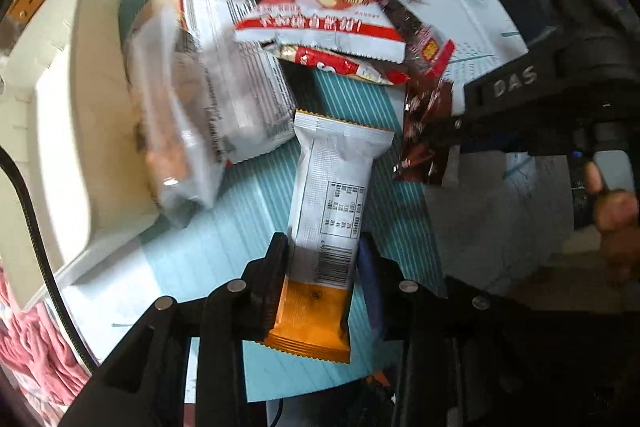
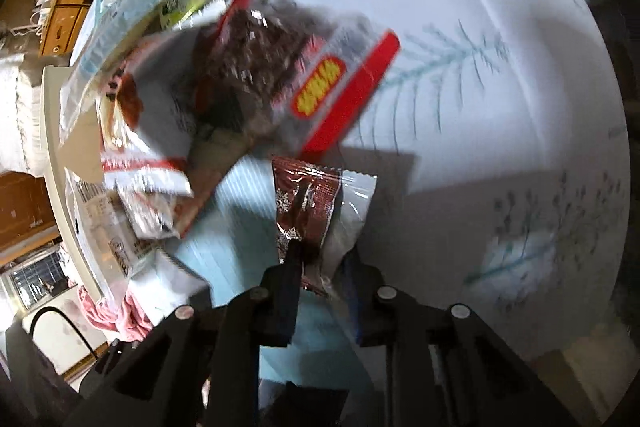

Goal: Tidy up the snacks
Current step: 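Carry the bar and sachet into the white tray and open both tools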

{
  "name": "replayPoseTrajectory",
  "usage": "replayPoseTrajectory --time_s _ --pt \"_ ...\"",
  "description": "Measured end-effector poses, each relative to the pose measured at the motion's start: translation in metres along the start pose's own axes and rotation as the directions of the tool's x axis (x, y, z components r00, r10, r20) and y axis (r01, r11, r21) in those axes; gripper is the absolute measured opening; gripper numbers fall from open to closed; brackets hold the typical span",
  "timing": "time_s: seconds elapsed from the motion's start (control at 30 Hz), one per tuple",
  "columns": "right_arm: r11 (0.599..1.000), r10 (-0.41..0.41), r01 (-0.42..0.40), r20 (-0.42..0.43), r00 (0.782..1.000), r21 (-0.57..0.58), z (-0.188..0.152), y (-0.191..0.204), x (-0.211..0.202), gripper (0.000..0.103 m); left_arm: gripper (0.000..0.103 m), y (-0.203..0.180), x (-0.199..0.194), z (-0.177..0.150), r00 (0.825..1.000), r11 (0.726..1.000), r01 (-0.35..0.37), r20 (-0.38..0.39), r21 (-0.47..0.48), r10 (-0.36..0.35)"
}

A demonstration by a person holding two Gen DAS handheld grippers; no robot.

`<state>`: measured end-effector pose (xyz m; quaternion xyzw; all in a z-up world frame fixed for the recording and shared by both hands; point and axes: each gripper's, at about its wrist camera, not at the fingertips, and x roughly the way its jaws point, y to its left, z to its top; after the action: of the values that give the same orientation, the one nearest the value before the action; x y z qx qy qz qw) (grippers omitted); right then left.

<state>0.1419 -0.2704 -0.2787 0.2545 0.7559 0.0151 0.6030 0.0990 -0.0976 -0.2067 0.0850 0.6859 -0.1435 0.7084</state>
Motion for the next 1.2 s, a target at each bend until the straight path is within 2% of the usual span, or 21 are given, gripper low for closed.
replayPoseTrajectory --time_s 0.1,0.27,0.33,0.47,0.63,0.87,0.97,1.2 --pt "1.000 0.016 -0.016 -0.012 1.000 0.025 -0.010 0.001 -0.002 0.018 0.033 0.007 -0.022 -0.004 0.999 0.999 0.013 0.052 0.031 -0.015" --pt "1.000 -0.005 0.004 0.025 1.000 0.022 -0.030 0.023 -0.009 0.018 0.033 0.025 -0.058 -0.012 0.988 0.998 0.035 0.151 0.053 -0.043" --pt "1.000 -0.003 0.002 0.042 0.999 0.025 -0.038 0.032 -0.012 0.018 0.033 0.037 -0.077 -0.018 0.978 0.997 0.039 0.201 0.072 -0.053" --pt "0.999 0.020 -0.025 0.086 0.996 0.049 -0.060 0.057 -0.018 0.018 0.033 0.070 -0.095 -0.033 0.957 0.996 -0.011 0.291 0.085 -0.014" --pt "0.998 0.039 -0.046 0.163 0.986 0.039 -0.087 0.097 -0.027 0.018 0.033 0.122 -0.109 -0.050 0.939 0.998 -0.022 0.343 0.065 -0.002" --pt "0.997 0.075 -0.071 0.282 0.956 -0.025 -0.110 0.167 -0.034 0.018 0.033 0.190 -0.120 -0.063 0.918 0.996 -0.058 0.397 0.062 0.028" --pt "0.993 0.109 -0.093 0.327 0.939 -0.066 -0.114 0.186 -0.038 0.018 0.033 0.224 -0.125 -0.060 0.910 1.000 -0.009 0.414 0.026 -0.002" --pt "0.972 0.217 -0.166 0.380 0.899 -0.163 -0.123 0.241 -0.023 0.019 0.034 0.272 -0.136 -0.047 0.886 1.000 -0.002 0.464 -0.029 0.016"
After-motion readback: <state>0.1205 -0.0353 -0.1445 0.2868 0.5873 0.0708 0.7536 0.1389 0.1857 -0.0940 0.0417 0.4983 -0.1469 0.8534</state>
